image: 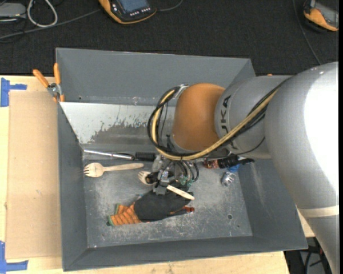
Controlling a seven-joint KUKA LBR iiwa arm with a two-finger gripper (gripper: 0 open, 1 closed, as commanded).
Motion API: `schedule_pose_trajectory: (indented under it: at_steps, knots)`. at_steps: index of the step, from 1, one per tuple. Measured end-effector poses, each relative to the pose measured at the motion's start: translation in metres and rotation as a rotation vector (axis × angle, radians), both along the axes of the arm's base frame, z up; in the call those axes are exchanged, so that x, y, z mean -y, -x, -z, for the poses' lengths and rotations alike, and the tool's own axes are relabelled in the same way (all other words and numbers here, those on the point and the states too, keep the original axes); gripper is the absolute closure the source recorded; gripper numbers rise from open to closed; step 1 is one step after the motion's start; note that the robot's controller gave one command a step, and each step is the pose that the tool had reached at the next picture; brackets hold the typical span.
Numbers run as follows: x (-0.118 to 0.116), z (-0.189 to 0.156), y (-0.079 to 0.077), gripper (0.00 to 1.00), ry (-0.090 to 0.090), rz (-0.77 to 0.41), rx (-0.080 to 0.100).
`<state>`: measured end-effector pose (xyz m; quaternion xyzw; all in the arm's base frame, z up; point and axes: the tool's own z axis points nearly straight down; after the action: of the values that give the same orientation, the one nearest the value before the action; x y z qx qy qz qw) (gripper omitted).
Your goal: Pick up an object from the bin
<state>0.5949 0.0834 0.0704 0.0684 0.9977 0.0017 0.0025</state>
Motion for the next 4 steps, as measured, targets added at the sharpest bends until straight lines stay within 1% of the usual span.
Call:
schedule_pose_trajectory:
  at_steps: [1,2,3,4]
  knots:
    - [0.007,-0.063,0.010,1.00,0.002,-0.023,-0.007]
    - [0.008,-0.140,0.011,1.00,0.000,-0.002,-0.007]
    - [-0.013,-0.108,0.017,1.00,0.000,-0.103,0.003]
    - [-0.021,-0.051,0.000,1.00,-0.001,-0.017,0.003]
